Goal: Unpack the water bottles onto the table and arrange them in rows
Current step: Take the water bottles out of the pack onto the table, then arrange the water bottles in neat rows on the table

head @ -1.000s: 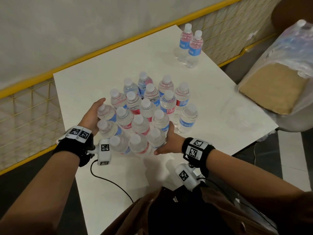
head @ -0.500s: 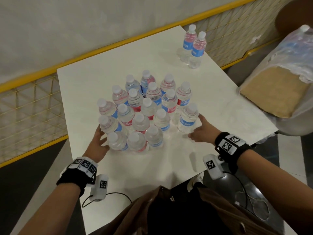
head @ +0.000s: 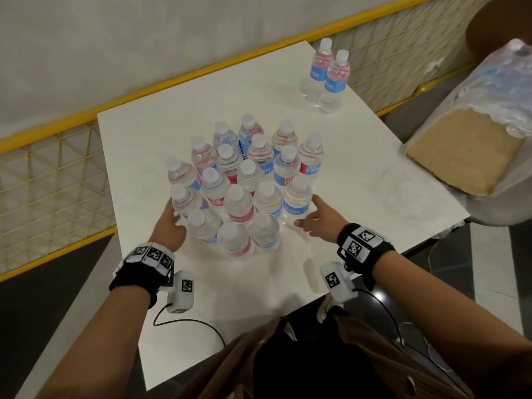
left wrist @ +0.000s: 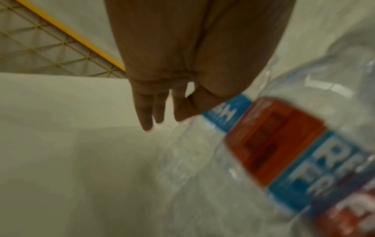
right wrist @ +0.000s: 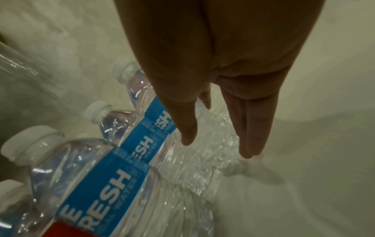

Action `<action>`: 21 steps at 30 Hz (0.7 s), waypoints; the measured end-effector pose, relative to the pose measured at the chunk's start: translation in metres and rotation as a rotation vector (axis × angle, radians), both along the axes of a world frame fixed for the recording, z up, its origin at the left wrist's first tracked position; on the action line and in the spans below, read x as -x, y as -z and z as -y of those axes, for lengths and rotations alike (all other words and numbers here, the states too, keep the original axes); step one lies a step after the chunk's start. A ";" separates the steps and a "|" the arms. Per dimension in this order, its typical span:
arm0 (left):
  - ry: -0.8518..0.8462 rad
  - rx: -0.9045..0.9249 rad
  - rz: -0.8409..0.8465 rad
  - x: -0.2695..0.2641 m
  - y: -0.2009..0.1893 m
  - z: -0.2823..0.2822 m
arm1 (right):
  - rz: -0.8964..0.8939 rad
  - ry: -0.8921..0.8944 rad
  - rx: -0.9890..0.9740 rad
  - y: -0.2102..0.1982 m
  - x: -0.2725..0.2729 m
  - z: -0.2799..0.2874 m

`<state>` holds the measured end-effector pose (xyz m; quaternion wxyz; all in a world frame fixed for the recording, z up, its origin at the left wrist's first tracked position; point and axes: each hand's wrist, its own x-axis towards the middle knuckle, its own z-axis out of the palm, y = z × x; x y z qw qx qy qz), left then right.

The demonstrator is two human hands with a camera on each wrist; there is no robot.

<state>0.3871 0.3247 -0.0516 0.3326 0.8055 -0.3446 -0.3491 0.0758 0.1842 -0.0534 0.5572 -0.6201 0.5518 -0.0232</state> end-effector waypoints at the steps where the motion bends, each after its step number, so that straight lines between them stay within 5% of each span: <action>1: -0.065 0.019 0.063 -0.001 -0.011 0.001 | -0.001 0.001 0.003 -0.001 0.003 0.001; 4: -0.138 0.178 0.268 0.012 -0.060 0.012 | -0.009 0.031 0.045 0.000 0.010 0.002; 9: 0.185 0.324 0.465 0.085 -0.128 0.042 | 0.053 0.043 0.028 0.005 0.003 -0.009; 15: 0.702 -0.117 0.582 0.202 -0.123 0.077 | 0.018 0.009 0.129 0.010 -0.005 -0.008; 18: 0.759 -0.334 0.753 0.217 -0.113 0.090 | 0.002 -0.046 0.115 0.008 0.008 0.000; 21: 0.742 -0.360 0.839 0.215 -0.112 0.098 | -0.005 0.046 0.082 0.003 0.035 0.018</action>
